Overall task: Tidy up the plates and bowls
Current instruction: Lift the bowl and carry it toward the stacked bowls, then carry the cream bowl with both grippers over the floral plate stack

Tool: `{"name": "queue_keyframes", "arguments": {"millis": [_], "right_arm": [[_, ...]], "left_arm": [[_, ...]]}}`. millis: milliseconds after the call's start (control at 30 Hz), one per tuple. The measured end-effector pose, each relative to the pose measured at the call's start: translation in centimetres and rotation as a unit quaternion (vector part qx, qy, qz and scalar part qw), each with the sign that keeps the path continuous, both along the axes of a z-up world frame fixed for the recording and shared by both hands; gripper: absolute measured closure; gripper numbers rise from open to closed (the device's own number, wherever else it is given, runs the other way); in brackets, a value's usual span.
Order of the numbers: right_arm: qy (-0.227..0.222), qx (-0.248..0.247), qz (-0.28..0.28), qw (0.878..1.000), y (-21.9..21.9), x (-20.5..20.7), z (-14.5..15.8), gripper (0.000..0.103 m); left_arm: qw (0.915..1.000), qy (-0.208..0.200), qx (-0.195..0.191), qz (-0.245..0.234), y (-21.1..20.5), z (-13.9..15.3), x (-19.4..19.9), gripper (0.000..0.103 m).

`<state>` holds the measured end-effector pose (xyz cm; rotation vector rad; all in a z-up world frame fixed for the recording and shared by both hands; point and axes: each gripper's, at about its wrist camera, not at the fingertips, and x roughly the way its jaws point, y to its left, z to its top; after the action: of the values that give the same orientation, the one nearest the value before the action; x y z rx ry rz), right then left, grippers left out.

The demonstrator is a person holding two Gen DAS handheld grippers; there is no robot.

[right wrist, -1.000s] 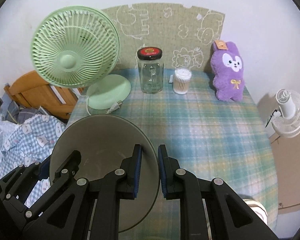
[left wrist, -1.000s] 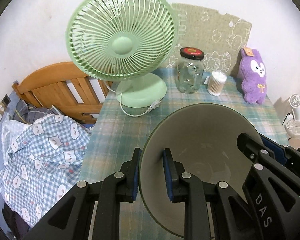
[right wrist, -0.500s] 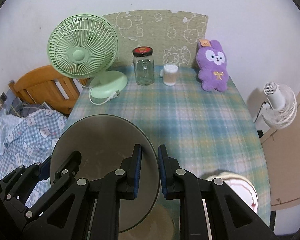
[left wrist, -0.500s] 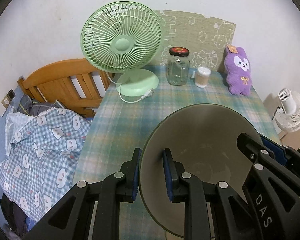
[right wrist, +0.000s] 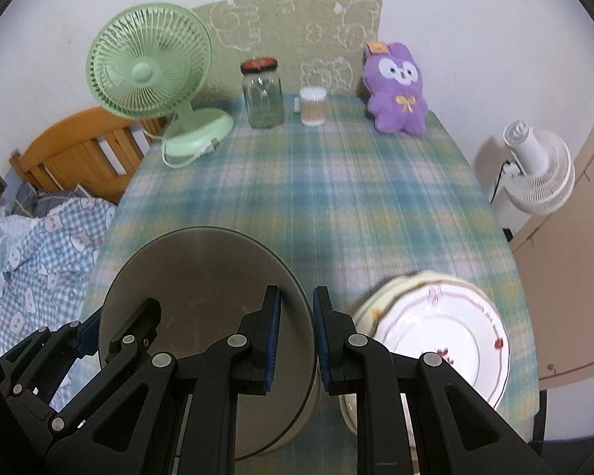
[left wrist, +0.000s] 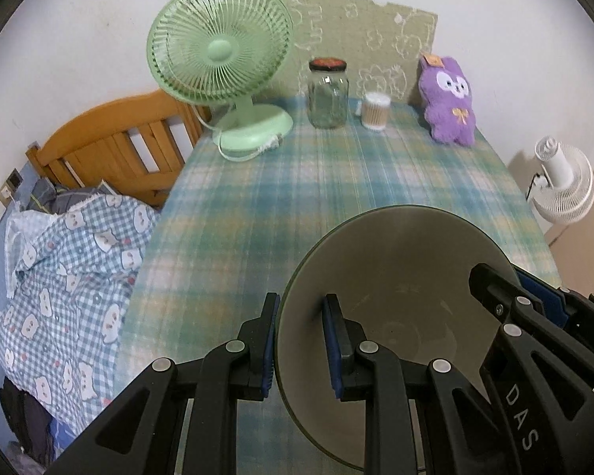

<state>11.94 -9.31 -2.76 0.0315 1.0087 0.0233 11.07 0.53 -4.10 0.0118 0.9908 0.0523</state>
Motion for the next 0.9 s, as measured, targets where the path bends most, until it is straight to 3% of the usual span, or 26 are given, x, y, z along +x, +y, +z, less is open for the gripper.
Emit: {"name": "queue_keyframes", "arguments": {"millis": [400, 900], "right_arm": [[0.032, 0.000, -0.008, 0.999, -0.4, -1.5, -3.4, 0.083], [0.052, 0.000, -0.013, 0.999, -0.3, -1.0, -5.7, 0.083]], "left_arm": [[0.9994, 0.034, -0.001, -0.008, -0.4, -3.2, -1.6, 0.083], [0.9984, 0.055, -0.003, -0.010, -0.2, -5.3, -1.3, 0.083]]}}
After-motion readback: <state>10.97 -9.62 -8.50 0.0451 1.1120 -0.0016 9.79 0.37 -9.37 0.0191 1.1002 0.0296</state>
